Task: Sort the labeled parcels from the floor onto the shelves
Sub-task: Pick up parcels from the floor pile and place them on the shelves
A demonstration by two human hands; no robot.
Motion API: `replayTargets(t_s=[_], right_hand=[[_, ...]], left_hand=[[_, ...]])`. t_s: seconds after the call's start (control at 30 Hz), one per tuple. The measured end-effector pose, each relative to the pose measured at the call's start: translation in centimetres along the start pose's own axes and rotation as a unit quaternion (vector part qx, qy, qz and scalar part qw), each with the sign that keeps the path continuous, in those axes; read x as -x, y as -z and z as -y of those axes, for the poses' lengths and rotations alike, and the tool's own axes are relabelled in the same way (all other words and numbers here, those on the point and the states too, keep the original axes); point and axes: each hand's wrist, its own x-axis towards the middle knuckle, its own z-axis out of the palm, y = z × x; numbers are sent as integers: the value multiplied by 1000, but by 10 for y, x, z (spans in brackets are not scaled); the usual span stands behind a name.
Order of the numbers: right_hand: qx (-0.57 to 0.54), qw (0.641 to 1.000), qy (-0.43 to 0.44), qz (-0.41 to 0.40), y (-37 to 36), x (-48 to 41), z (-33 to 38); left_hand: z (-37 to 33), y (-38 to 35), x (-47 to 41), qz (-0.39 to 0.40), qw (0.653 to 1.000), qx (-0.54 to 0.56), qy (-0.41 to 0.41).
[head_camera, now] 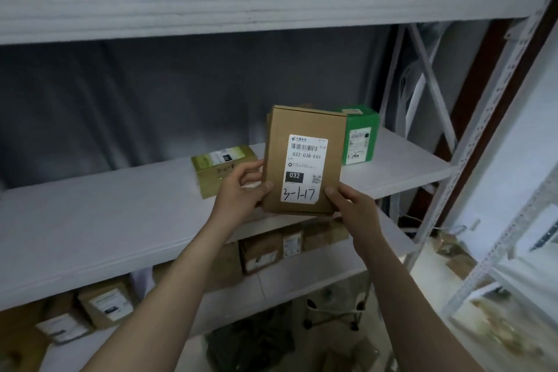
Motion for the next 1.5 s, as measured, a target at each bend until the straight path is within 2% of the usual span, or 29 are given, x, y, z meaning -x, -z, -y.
replayTargets(t_s=[0.27,0.57,0.73,0.87,1.17,1.23,1.3,1.37,1.5], right_hand=[[36,995,-5,97,-34,-37,-3],[20,990,-4,143,-14,-73,-5],[-29,996,11,82,9,-94,2],[-116,990,76,27,39,-106,27],[-200,931,287,-108,140,-144,117],[-150,920,336,-135,165,-155,137],[-47,909,388,-144,188,-167,154],[34,901,413,-127,210,-180,168],[192,864,439,-155,245,-207,195]], left_hand=[[16,27,7,-89,995,-14,43],[18,-11,4,-129,990,14,60],[0,-50,-7,-125,992,17,21],[-30,-88,-21,-127,990,0,-59],[-155,-194,-66,-35,967,18,-251],[-183,-221,-78,-22,960,22,-279],[-209,-248,-94,-16,956,33,-291],[-235,-272,-114,-14,959,46,-279],[-282,-316,-156,13,972,69,-226]])
